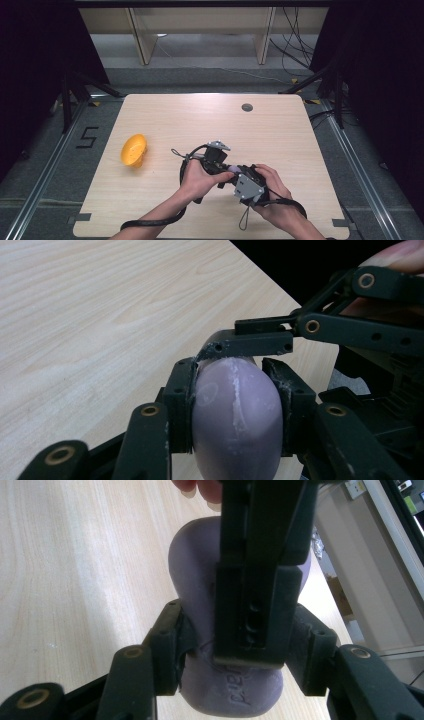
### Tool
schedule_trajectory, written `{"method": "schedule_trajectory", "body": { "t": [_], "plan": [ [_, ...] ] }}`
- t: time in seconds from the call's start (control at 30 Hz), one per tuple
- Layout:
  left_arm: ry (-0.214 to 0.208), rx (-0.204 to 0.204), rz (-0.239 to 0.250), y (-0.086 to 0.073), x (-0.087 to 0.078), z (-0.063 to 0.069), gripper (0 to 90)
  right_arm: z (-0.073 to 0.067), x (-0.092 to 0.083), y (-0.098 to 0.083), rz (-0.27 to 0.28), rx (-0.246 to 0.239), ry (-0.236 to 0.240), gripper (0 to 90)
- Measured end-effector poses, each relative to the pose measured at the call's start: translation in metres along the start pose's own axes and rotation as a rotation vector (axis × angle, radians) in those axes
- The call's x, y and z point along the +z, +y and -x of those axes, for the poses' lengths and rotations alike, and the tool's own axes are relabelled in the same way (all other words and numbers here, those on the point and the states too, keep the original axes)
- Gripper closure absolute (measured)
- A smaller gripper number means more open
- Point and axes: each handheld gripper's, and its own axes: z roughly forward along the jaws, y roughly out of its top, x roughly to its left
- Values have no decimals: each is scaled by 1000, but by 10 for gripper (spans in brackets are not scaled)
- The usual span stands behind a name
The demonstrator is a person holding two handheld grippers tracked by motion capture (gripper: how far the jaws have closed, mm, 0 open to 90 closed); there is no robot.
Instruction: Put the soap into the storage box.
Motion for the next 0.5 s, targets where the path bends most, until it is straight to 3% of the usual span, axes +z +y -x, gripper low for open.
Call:
{"method": "schedule_trajectory", "body": {
  "t": [0.27,0.33,0.4,0.43,0.47,0.5],
  "plan": [
    [35,55,20,1,-3,2,585,2,-3,-1,-24,10,-41,311],
    [50,63,25,2,-5,2,584,2,-3,-2,-43,25,-27,292],
    [57,82,27,2,-7,1,585,4,-5,-4,-31,-34,-40,284],
    [66,83,32,2,-8,1,585,4,-6,-5,-32,-19,-62,283],
    [68,85,32,2,-9,0,585,5,-8,-6,-31,-37,-63,282],
    [75,80,39,2,-11,-1,585,5,-9,-7,-30,-7,-63,282]
  ]
}}
